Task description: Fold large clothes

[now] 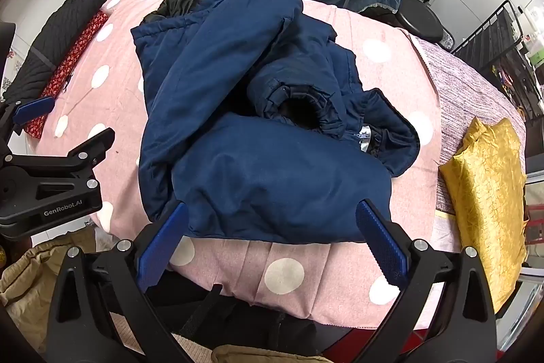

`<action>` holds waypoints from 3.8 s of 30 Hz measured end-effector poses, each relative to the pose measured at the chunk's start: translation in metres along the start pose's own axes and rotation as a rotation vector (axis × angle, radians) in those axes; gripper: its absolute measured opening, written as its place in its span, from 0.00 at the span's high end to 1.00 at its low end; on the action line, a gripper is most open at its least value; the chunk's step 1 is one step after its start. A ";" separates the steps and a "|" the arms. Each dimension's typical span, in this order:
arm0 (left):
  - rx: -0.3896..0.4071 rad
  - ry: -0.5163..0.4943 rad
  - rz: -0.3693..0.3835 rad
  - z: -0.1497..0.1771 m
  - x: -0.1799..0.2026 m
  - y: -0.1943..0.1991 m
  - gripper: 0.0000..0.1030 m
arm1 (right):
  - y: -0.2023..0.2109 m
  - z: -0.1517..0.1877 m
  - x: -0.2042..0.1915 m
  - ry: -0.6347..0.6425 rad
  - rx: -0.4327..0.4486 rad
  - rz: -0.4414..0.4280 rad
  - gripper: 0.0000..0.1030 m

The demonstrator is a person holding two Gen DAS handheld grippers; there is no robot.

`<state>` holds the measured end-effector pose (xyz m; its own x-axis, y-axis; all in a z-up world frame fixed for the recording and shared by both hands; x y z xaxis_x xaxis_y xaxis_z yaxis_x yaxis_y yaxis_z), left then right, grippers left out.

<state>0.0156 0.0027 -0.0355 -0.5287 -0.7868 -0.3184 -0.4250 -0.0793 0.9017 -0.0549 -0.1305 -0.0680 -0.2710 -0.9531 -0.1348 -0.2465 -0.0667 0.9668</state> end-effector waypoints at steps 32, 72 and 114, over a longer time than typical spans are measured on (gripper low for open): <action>-0.028 -0.011 0.008 -0.001 0.005 -0.011 0.06 | -0.001 -0.002 0.002 -0.004 -0.008 0.001 0.06; -0.060 -0.017 0.016 0.006 0.008 -0.018 0.06 | -0.006 0.002 0.000 0.004 -0.015 -0.003 0.06; -0.053 -0.024 0.042 -0.034 -0.008 -0.061 0.06 | 0.023 -0.058 0.059 -0.223 0.314 -0.100 0.06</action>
<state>0.0715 -0.0069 -0.0782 -0.5633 -0.7751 -0.2861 -0.3625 -0.0793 0.9286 -0.0222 -0.2054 -0.0408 -0.4179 -0.8569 -0.3020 -0.5448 -0.0297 0.8381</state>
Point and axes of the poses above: each gripper's, at about its wrist camera, not at the fingertips, and y roughly against the way its jaws point, x to its right, z to its underside, the point moved 4 cm from there along -y, roughly the way its jaws point, and after that the axes turned 5 degrees about -z, right-handed, at the moved point
